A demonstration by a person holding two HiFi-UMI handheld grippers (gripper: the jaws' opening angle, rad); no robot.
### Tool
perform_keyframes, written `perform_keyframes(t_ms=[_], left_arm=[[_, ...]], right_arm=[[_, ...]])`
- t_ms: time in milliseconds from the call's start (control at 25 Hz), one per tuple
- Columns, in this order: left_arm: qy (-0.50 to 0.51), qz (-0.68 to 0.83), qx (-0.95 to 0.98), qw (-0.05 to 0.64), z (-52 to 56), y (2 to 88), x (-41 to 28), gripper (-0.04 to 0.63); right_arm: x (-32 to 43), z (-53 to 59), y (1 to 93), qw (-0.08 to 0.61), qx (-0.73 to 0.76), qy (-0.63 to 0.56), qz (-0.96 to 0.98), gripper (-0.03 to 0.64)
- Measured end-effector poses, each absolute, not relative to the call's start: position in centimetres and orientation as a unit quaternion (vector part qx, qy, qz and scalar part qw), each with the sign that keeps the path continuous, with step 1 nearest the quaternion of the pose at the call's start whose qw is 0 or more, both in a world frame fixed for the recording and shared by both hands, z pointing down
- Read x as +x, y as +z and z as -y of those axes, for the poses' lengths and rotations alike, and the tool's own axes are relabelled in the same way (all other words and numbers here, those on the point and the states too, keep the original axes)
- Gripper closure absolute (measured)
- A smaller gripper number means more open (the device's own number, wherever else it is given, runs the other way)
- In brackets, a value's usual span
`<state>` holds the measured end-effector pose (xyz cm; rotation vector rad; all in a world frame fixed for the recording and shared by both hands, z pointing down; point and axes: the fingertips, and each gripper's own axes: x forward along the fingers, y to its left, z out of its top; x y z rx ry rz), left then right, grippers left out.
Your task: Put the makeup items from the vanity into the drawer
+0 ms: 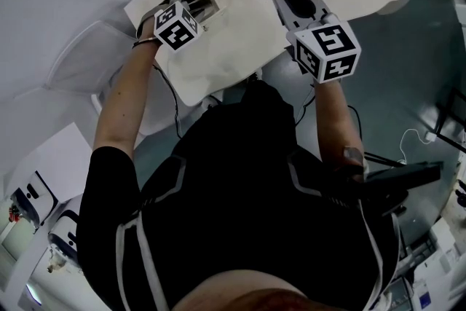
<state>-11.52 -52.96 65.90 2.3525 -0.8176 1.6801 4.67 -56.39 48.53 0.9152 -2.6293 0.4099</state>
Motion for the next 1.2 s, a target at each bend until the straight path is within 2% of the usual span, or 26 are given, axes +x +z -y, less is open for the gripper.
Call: perform_keyframes(t_ms=[120,440,680,880,1040,1200], left_arm=[[0.544,0.267,0.790,0.090,52.7,65.6,-11.6,0.442],[0.470,0.326,0.816,0.085,52.8,61.0,-11.4,0.443],[0.314,0.377,0.864,0.112,49.8,52.1,-12.5,0.443],[0.245,0.408,0.875,0.088,47.7,47.0,-13.9,0.443],[0.139,0.432,0.887,0.087,45.0,42.3,-15.3,0.443],[0.092,0.458,0.881,0.069,42.8,39.1,-16.6,0.445]], right_arm=[[4.5,56.4,48.3,0.162,0.320,0.141,0.923,0.612],[4.5,55.6,47.0,0.161,0.320,0.127,0.925,0.612],[2.5,53.4,43.5,0.147,0.319,0.106,0.930,0.612],[1.5,52.2,41.2,0.135,0.327,0.090,0.931,0.612],[0.9,50.8,39.3,0.109,0.338,0.088,0.931,0.612],[0.8,50.0,37.5,0.108,0.347,0.069,0.929,0.612]])
